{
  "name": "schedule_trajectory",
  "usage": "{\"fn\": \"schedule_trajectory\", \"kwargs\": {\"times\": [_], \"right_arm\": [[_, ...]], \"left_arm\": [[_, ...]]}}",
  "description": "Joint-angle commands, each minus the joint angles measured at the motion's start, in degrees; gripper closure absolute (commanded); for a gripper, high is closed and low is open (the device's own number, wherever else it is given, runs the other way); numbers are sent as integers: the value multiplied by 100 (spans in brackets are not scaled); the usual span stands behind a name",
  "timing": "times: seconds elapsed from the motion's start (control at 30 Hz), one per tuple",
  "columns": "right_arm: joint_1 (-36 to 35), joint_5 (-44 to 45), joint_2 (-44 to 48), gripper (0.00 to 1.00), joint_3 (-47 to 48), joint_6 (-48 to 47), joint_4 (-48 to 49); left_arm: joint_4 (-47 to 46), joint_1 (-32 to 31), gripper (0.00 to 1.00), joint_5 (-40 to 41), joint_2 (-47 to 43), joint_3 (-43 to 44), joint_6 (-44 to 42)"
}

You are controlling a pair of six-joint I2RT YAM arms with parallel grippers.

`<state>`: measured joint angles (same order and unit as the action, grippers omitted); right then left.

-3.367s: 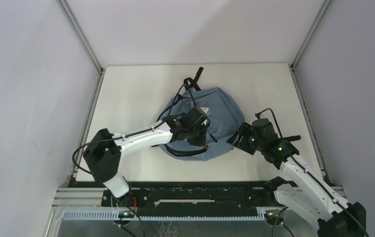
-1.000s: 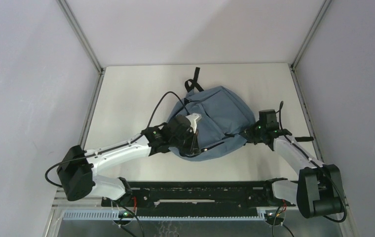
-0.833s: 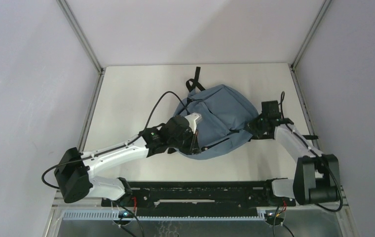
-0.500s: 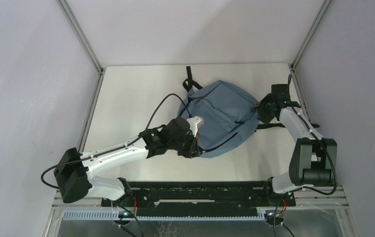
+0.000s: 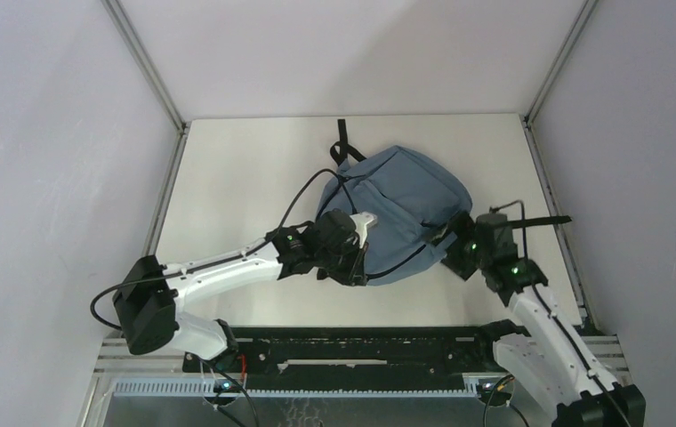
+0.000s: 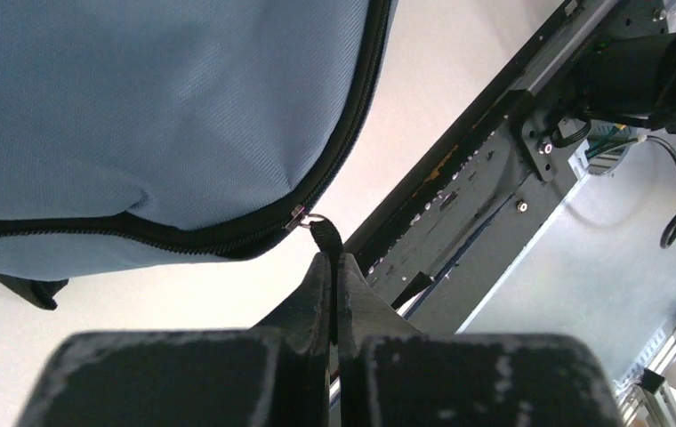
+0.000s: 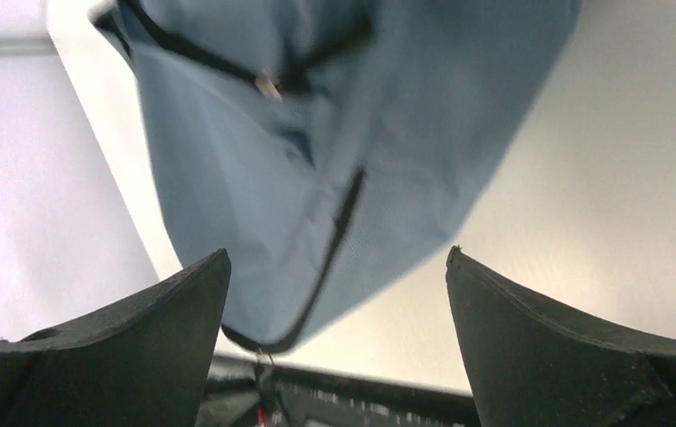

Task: Pack the student bag
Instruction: Zip the student bag at the center of the board.

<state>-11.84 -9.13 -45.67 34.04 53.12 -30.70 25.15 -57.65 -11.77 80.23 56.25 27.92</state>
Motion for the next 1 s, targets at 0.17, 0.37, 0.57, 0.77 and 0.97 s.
{"fn": "schedule_trajectory", "kwargs": {"times": [0.17,0.37,0.57,0.77,0.97], "right_arm": [[-1470,201,508,7,-959,2066,872],[-2127,377,-355,23,-956,2283,1477],[-2126,684,-371,93,-968,2010,1296],[-423,304,515,100,-952,574,227],[1363,-301,1322,100,-801,-605,-805]], "left_arm": [[-88,-36,100,-164,159,578,-118],[-71,-36,100,-63,102,530,-105],[10,-36,100,61,-95,458,-96],[753,-27,100,651,-420,674,-590],[768,-28,100,555,-602,859,-643]]}}
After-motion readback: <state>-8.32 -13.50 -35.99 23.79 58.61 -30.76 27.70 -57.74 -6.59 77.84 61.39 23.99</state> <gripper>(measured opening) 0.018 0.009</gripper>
